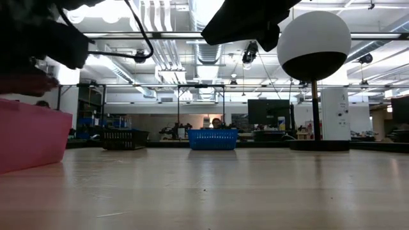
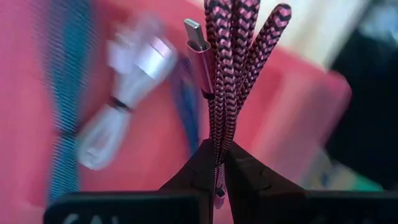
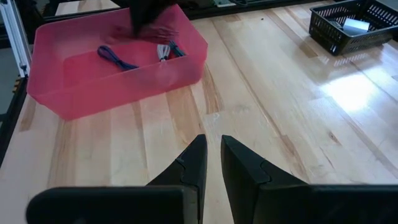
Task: Pick and place items into bin
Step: Put the blue tied charger cable into the red bin, then return to Home Position
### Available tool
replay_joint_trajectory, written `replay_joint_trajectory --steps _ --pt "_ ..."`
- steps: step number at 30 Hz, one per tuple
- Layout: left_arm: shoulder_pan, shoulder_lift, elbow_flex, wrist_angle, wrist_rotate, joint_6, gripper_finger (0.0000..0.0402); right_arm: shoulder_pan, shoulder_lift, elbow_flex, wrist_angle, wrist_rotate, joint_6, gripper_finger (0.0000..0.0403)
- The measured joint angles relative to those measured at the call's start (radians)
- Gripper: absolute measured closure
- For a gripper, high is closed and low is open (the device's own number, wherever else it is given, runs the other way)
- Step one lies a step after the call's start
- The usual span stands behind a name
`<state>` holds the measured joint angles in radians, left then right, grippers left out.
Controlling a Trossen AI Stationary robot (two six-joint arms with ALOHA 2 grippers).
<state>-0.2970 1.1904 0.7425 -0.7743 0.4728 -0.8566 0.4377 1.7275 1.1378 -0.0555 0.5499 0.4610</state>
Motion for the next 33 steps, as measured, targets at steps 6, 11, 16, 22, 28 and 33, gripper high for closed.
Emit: replay_joint_trajectory --steps 6,11,16,22,28,33 --pt "-0.02 0.001 -0.002 0.013 0.212 0.158 0.0396 0.0 0.0 0.0 0.0 0.0 0.0 0.0364" --pt "-0.035 0.002 -0.002 0.062 0.302 0.241 0.0397 0.0 0.0 0.0 0.0 0.0 0.0 0.0364" --pt "-0.036 0.002 -0.003 0.118 0.338 0.21 0.0388 0.0 0.0 0.0 0.0 0.0 0.0 0.0364" --pt "-0.037 0.002 -0.005 0.206 0.339 0.182 0.0346 0.0 0.0 0.0 0.0 0.0 0.0 0.0364" --pt "-0.038 0.002 -0.011 0.216 0.339 0.184 0.0296 0.0 0.0 0.0 0.0 0.0 0.0 0.0364" --pt "-0.036 0.002 -0.003 0.218 0.345 0.186 0.0261 0.0 0.0 -0.001 -0.001 0.0 0.0 0.0364"
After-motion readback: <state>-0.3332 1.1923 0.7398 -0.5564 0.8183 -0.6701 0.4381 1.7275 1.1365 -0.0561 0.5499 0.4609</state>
